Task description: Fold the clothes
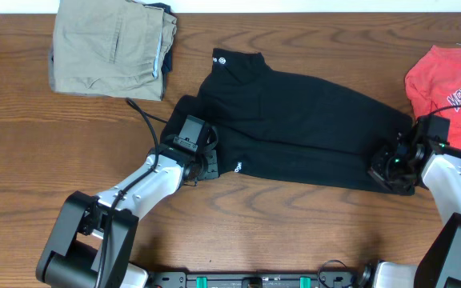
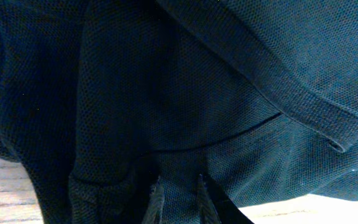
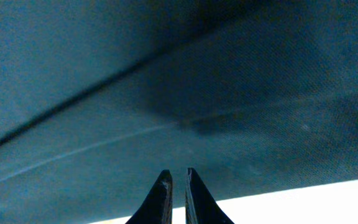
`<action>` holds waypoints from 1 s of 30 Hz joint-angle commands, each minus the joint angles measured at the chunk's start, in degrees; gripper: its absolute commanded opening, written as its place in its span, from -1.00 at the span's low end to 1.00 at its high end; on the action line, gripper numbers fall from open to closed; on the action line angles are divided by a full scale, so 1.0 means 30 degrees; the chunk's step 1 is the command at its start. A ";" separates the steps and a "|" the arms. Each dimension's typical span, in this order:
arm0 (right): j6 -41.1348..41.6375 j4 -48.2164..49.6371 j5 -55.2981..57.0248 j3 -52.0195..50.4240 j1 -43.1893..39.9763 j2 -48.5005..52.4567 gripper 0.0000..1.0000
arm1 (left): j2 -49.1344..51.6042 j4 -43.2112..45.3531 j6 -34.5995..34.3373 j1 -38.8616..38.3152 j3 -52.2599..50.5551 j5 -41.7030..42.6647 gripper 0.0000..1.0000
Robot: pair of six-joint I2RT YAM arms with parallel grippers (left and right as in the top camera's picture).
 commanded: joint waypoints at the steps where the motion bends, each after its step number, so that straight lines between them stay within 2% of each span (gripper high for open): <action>1: 0.0656 0.0124 0.1246 -0.0663 0.0146 0.0117 -0.83 | 0.0153 -0.0248 -0.0007 0.0087 0.0197 -0.0794 -0.57; 4: 0.0860 0.0175 0.2164 -0.1115 0.0146 0.0117 -0.80 | 0.0153 -0.1115 -0.1741 0.0087 0.0197 -0.2958 -0.57; 7: 0.0867 0.0080 0.2732 -0.1297 0.0138 0.0117 -0.84 | 0.0153 -0.2018 -0.2361 0.0087 0.0189 -0.4073 -0.57; 10: 0.0911 0.0080 0.2878 -0.1290 0.0109 0.0117 -0.87 | 0.0153 -0.2747 -0.2805 0.0087 0.0197 -0.4393 -0.62; 11: 0.1035 0.0036 0.3118 -0.1290 0.0080 0.0117 -0.88 | 0.0153 -0.2958 -0.3009 0.0087 0.0197 -0.4415 -0.70; 15: 0.1851 -0.0627 0.4983 -0.1290 -0.0073 0.0117 -0.91 | 0.0138 -0.3694 -0.3723 0.0342 0.0197 -0.4415 -0.85; 22: 0.1865 -0.1443 0.5727 -0.1282 -0.0765 0.0117 -0.97 | -0.0889 -0.5705 -0.4000 0.1246 0.0197 -0.4430 -0.88; 30: 0.1865 -0.2288 0.5763 -0.1064 -0.2084 0.0044 -0.97 | -0.4233 -0.8153 -0.4073 0.1297 0.0197 -0.4852 -0.88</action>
